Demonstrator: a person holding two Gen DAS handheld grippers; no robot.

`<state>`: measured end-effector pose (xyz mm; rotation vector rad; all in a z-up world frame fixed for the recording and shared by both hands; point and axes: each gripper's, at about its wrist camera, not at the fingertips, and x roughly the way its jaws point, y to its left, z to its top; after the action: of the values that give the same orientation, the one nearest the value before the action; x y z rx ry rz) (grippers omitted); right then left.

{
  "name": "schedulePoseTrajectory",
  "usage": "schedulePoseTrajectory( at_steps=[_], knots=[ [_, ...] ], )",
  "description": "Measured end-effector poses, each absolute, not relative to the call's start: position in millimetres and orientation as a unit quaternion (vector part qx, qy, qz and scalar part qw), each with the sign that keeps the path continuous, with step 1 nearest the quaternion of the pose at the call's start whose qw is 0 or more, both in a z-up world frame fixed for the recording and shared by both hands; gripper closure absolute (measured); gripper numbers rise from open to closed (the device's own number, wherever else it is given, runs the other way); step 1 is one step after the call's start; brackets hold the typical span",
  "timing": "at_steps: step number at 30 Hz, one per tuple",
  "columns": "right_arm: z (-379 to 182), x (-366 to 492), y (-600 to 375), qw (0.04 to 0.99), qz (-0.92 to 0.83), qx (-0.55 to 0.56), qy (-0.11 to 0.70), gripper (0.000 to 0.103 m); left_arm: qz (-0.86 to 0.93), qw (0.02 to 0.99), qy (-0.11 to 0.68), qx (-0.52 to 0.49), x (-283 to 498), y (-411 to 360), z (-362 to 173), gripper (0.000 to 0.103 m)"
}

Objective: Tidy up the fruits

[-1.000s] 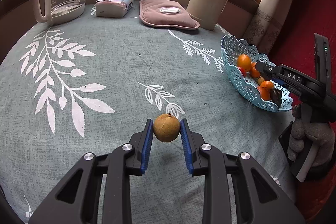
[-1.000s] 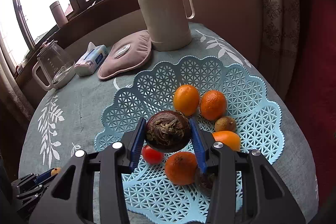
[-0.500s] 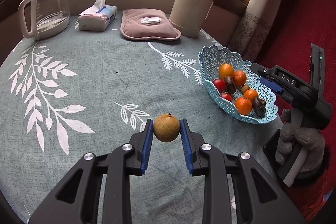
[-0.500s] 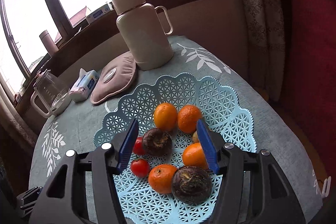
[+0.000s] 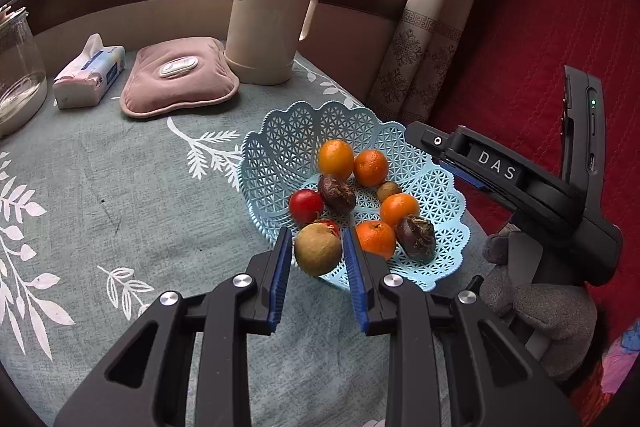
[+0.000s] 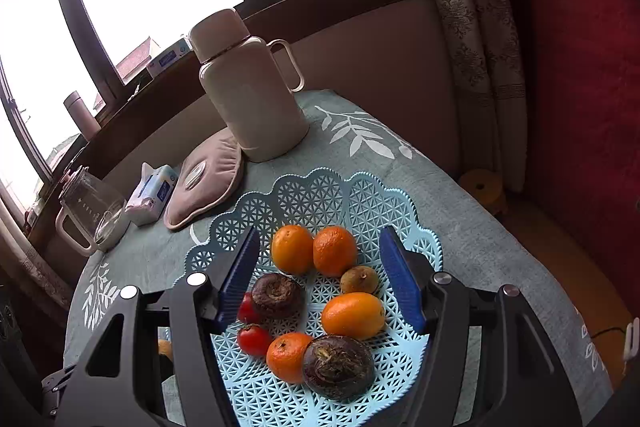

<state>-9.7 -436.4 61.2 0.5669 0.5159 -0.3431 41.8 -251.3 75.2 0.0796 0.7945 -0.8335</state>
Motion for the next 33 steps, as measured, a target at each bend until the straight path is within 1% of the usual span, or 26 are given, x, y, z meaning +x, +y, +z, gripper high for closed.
schedulePoseTrajectory(
  at_steps=[6,8,9,11,12,13,15,18,20,22,23,27,33],
  knots=[
    [59.3,-9.8,-437.0,0.912,-0.167,0.277,0.253,0.039,-0.404,0.831,0.379,0.038,38.2,-261.0,68.5,0.075],
    [59.1,-10.5,-437.3,0.912,-0.168,0.278,0.252,0.039,-0.4,0.831,0.385,0.032,40.6,-258.3,66.0,0.071],
    [59.4,-10.2,-437.4,0.912,-0.169,0.278,0.251,0.039,-0.402,0.831,0.385,0.026,41.4,-256.1,65.7,0.068],
    [60.2,-11.1,-437.8,0.912,-0.17,0.279,0.248,0.037,-0.391,0.839,0.378,0.028,40.2,-252.9,67.5,0.058],
    [61.2,-11.9,-438.0,0.912,-0.171,0.281,0.245,0.035,-0.383,0.845,0.372,0.032,38.9,-250.9,69.0,0.049],
    [62.1,-13.3,-438.4,0.912,-0.173,0.282,0.242,0.03,-0.38,0.848,0.367,0.032,37.9,-249.0,70.5,0.046],
    [65.9,-15.4,-438.7,0.913,-0.173,0.282,0.237,0.028,-0.378,0.851,0.364,0.03,36.8,-245.2,73.4,0.045],
    [73.1,-20.8,-440.5,0.915,-0.174,0.287,0.226,0.026,-0.366,0.862,0.349,0.033,33.1,-240.4,78.8,0.035],
    [79.9,-26.2,-442.9,0.916,-0.176,0.29,0.215,0.018,-0.356,0.87,0.338,0.039,30.0,-238.4,82.5,0.031],
    [86.7,-31.3,-445.6,0.916,-0.179,0.293,0.206,0.014,-0.346,0.878,0.328,0.045,27.5,-236.6,85.8,0.017],
    [90.1,-33.9,-447.5,0.916,-0.18,0.295,0.201,0.011,-0.343,0.881,0.322,0.046,26.1,-235.7,87.4,0.015],
    [102.0,-42.3,-451.6,0.918,-0.18,0.296,0.192,0.006,-0.325,0.892,0.309,0.058,21.8,-233.5,92.8,0.01],
    [114.5,-59.4,-454.9,0.924,-0.187,0.282,0.178,0.003,-0.306,0.903,0.295,0.065,15.5,-228.3,99.6,0.008]
  ],
)
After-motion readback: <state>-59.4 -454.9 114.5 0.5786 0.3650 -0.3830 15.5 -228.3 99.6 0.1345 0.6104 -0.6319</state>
